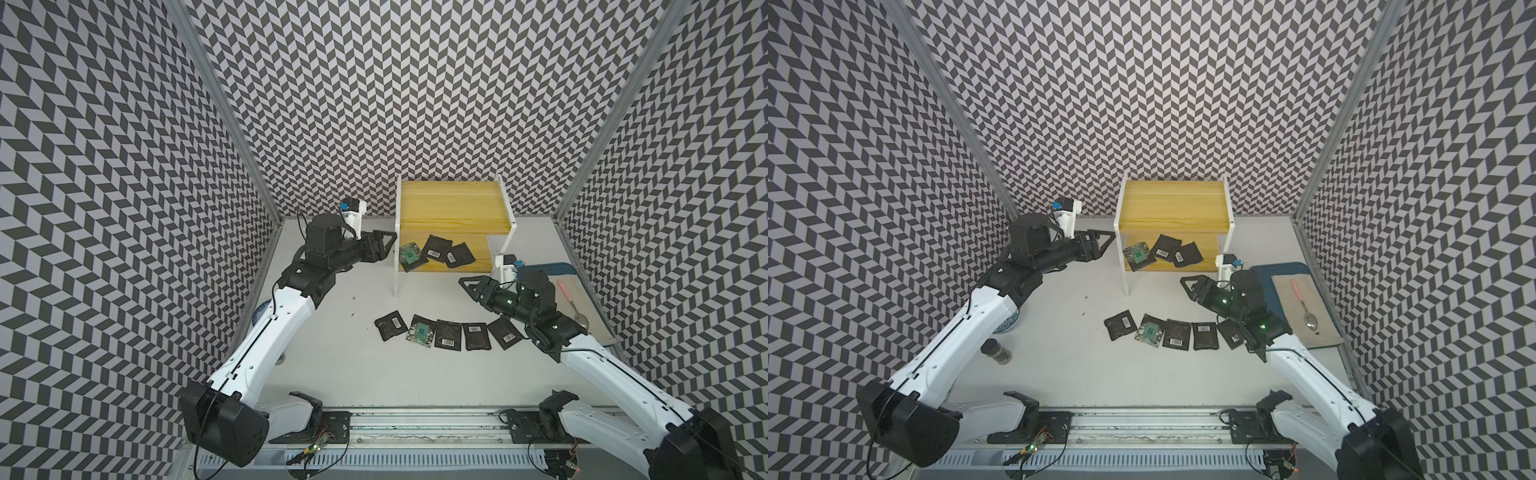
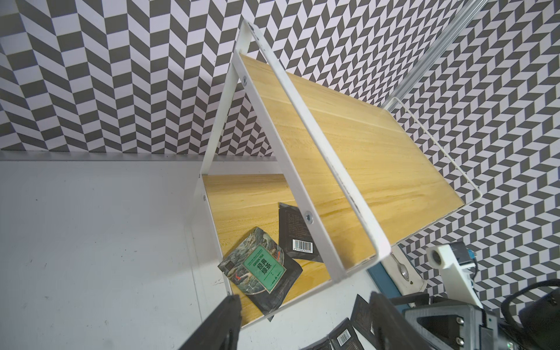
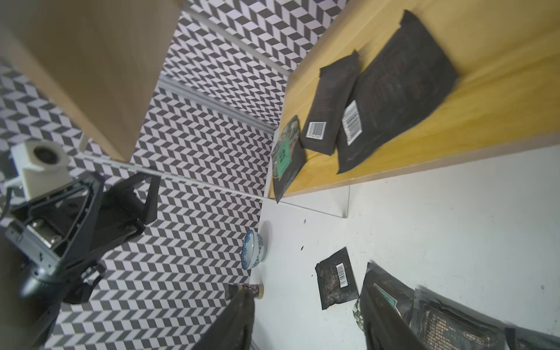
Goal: Remove the tea bags from the shelf
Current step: Place the tea bag at the center of the board, then pick up the tea bag from the shelf.
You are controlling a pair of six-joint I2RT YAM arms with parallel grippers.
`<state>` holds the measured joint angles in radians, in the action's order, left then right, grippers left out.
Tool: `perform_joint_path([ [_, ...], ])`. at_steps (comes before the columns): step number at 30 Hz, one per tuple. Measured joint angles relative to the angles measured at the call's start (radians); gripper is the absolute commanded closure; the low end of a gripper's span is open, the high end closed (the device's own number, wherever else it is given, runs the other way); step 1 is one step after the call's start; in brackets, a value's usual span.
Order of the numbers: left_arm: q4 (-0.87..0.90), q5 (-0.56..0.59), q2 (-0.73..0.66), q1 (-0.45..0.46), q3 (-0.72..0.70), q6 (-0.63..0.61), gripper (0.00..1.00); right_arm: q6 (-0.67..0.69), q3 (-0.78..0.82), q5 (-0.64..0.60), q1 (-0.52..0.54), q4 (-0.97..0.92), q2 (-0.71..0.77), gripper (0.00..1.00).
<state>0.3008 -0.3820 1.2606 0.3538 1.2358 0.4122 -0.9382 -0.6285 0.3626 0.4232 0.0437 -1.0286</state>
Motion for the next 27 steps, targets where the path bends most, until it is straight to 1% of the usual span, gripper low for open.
perform_joint_path([
  [3,-0.001,0.001,0.002,0.0,0.005,0.0,0.3,-0.08,0.003,-0.024,0.0,0.026,-0.018,0.41],
  [5,-0.001,0.002,0.003,0.0,0.008,0.0,0.3,-0.108,0.003,-0.037,0.001,0.041,-0.027,0.41],
  [9,-0.001,0.002,0.003,0.0,0.01,0.0,0.3,-0.119,-0.013,-0.065,0.004,0.033,-0.045,0.44],
  [12,-0.001,0.002,0.005,0.0,0.01,0.0,0.31,-0.099,-0.044,-0.094,0.014,0.005,-0.05,0.47],
  [17,-0.001,0.002,0.018,0.002,0.017,0.0,0.32,0.003,-0.148,-0.179,0.082,-0.079,-0.06,0.49],
  [21,-0.002,0.002,0.023,0.006,0.028,0.0,0.32,0.138,-0.217,-0.272,0.135,-0.144,-0.075,0.47],
  [27,-0.003,0.003,0.023,0.006,0.043,0.0,0.32,0.373,-0.24,-0.416,0.189,-0.201,-0.112,0.44],
])
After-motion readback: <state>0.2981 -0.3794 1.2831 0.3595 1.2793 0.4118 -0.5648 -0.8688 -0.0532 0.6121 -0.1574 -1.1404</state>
